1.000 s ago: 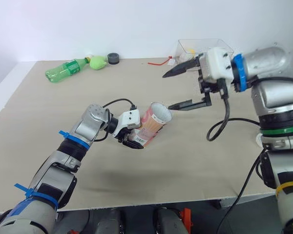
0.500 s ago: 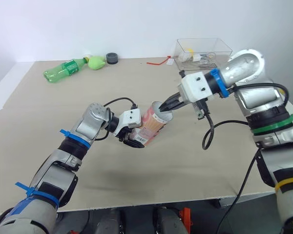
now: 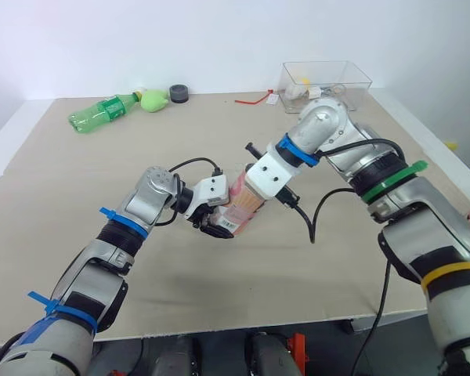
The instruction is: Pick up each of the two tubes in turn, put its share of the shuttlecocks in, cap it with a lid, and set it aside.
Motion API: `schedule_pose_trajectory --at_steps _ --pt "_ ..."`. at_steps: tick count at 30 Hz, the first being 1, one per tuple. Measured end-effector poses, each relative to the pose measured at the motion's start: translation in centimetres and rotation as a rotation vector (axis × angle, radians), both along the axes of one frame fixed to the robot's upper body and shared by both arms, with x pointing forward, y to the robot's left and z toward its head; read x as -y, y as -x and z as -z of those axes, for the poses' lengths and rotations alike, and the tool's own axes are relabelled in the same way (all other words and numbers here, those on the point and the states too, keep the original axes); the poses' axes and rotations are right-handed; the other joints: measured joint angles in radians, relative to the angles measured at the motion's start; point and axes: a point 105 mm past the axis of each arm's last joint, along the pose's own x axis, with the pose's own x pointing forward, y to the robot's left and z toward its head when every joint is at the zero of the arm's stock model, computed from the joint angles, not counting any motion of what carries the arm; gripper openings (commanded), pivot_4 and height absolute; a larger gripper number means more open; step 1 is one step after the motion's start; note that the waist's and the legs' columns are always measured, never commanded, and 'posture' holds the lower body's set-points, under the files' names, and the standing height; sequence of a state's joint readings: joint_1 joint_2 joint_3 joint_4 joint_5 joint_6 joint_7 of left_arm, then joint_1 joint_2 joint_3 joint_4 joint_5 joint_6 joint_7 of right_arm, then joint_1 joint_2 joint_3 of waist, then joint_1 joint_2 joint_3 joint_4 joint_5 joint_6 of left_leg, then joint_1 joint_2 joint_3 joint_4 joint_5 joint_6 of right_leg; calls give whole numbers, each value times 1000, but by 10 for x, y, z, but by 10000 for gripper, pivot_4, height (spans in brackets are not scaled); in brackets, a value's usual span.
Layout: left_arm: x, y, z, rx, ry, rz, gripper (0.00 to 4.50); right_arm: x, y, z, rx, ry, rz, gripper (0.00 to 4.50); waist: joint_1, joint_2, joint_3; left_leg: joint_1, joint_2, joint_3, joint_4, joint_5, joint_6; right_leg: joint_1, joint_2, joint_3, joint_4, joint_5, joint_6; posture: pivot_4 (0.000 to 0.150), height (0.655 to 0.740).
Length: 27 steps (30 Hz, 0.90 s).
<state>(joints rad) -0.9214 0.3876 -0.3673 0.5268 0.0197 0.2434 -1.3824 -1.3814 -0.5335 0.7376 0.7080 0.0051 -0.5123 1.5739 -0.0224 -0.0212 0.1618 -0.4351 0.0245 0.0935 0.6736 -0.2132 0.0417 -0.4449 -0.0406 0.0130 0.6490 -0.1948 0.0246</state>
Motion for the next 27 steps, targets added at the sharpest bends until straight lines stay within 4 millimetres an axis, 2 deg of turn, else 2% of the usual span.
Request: schedule_pose_trajectory --at_steps 12,14,17,21,23,27 --pt "-3 0 1 -2 -2 -11 31532 2 -2 -1 -27 -34 15 261 -1 0 0 4 4 0 -1 1 -2 2 4 0 3 0 -4 1500 7400" --pt "-2 1 0 -4 5 -7 31532 8 -3 -11 -69 -101 68 261 0 0 0 3 4 0 -1 1 -2 1 3 0 2 0 -4 1500 7400" --pt "-2 2 1 -5 20 -6 31532 18 0 -36 -113 -225 135 261 0 0 0 1 3 0 -1 1 -2 0 2 0 1 0 -4 1500 7400" --pt "-1 1 4 6 46 -17 31532 57 -4 -81 -117 -388 317 261 3 0 0 0 2 0 -1 0 -2 0 0 -1 0 0 -4 1500 7400" --pt "-1 0 4 19 61 -26 31532 68 4 -106 -178 -528 371 261 3 0 0 0 2 0 -1 0 -2 0 -1 -1 -1 0 -4 1500 7400" --pt "7 -6 7 62 141 -75 31532 79 14 -127 -270 -723 418 261 4 0 0 0 3 -1 -1 0 -2 0 -4 -2 -1 1 -6 1500 7400"
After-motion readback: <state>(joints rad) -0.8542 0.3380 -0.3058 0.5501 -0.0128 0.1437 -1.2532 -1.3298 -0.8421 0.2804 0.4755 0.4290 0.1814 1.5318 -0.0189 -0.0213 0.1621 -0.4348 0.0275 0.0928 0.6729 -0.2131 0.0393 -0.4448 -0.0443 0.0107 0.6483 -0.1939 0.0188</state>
